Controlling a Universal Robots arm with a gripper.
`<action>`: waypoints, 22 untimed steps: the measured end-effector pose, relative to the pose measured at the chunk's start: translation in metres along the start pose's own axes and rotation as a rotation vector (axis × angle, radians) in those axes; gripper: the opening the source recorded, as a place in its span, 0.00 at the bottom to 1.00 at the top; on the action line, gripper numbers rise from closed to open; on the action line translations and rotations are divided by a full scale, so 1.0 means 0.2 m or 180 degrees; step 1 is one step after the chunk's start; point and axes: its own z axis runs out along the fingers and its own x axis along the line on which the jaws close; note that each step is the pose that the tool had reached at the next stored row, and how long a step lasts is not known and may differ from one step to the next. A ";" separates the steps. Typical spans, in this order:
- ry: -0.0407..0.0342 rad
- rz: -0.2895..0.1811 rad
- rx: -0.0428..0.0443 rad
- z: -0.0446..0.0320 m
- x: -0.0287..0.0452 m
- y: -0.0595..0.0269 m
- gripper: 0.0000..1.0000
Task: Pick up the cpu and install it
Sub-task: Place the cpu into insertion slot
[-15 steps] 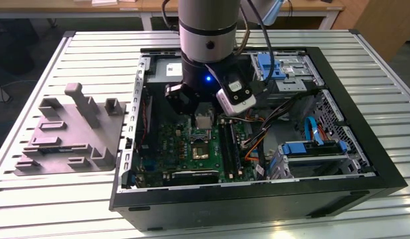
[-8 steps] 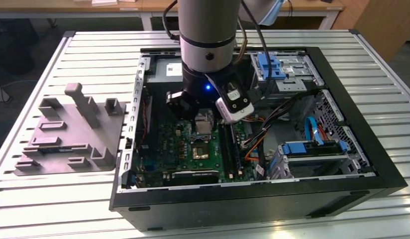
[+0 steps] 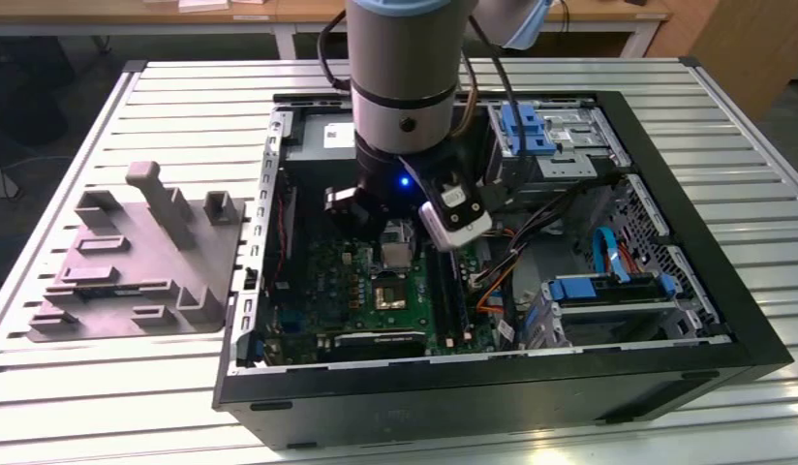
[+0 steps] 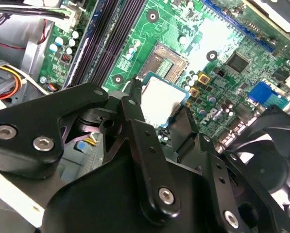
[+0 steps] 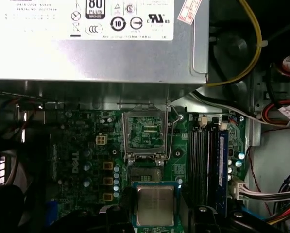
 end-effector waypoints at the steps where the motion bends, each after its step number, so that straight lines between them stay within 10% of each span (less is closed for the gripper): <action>1: 0.0000 0.0000 0.0000 0.006 0.000 -0.004 0.47; 22: 0.0001 0.0000 0.0000 0.135 0.008 -0.043 0.47</action>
